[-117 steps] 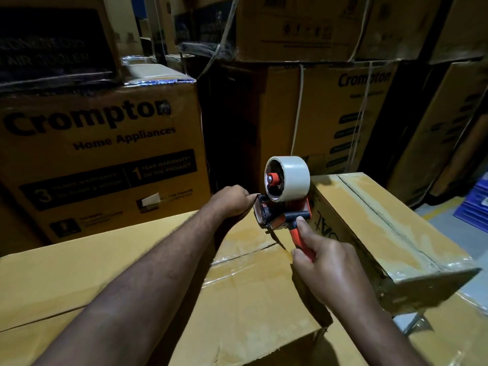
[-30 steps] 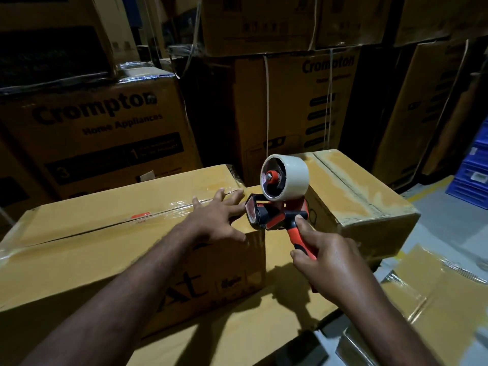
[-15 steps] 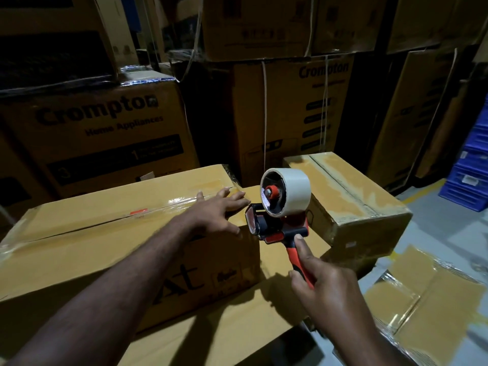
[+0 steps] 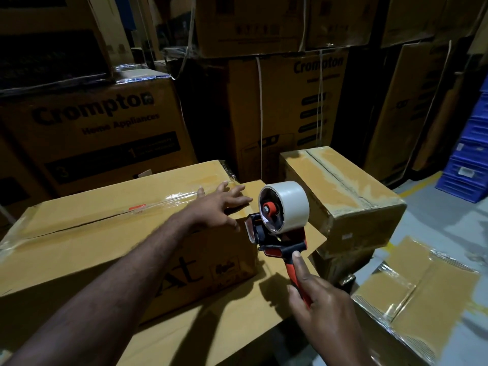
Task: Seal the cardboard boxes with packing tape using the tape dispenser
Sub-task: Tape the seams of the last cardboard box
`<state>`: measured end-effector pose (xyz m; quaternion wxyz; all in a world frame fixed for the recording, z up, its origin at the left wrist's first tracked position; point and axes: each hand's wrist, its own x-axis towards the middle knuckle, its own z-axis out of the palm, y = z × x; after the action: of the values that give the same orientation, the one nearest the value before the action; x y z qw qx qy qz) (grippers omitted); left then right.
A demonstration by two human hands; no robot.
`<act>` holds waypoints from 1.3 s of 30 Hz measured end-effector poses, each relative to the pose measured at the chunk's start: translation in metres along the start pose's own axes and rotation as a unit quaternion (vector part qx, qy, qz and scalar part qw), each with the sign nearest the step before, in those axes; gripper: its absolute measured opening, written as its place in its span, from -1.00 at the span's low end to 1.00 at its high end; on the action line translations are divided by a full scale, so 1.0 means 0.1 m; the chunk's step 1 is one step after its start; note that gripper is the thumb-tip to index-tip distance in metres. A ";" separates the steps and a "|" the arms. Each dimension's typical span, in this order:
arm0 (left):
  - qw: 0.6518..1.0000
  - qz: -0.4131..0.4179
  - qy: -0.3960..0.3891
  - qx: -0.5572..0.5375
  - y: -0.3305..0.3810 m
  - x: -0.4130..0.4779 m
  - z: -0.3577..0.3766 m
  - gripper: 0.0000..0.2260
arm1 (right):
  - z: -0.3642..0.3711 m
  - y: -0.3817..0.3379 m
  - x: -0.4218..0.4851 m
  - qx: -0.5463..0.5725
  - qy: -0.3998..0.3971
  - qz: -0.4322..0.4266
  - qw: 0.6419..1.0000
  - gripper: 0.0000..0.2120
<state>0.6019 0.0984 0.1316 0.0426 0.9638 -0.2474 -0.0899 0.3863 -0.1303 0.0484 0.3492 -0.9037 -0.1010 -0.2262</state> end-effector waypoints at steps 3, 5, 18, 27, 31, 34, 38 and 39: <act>1.000 0.011 0.003 0.003 0.04 -0.02 0.01 -0.31 | 0.02 0.00 -0.04 -0.007 -0.001 -0.008 1.000 -0.14; 1.000 0.012 0.005 -0.011 0.05 -0.03 0.01 -0.32 | 0.03 0.00 -0.08 -0.004 -0.006 -0.005 1.000 -0.12; 0.999 0.019 -0.006 0.045 0.25 -0.18 0.11 -0.22 | 0.08 -0.08 -0.04 0.023 -0.023 0.064 0.997 -0.28; 1.000 -0.018 0.015 0.014 0.35 -0.17 0.19 -0.08 | -0.04 -0.17 0.14 0.064 -0.034 0.156 0.985 -0.44; 0.999 -0.030 0.014 0.000 0.37 -0.15 0.20 -0.13 | -0.01 -0.18 0.13 0.072 -0.022 0.145 0.987 -0.45; 0.999 -0.027 0.019 -0.015 0.38 -0.17 0.22 -0.17 | 0.02 -0.14 0.11 0.047 -0.035 0.115 0.992 -0.41; 0.998 -0.030 0.043 -0.023 0.44 -0.24 0.24 -0.22 | 0.03 -0.04 0.10 -0.009 -0.053 0.044 0.998 -0.33; 0.998 -0.034 0.054 -0.019 0.45 -0.25 0.25 -0.25 | 0.02 -0.01 0.10 -0.029 -0.057 0.027 0.998 -0.31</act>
<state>0.5539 0.0701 0.1166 0.0715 0.9740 -0.2103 -0.0441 0.3955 -0.1274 0.0525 0.3227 -0.9272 -0.0897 -0.1674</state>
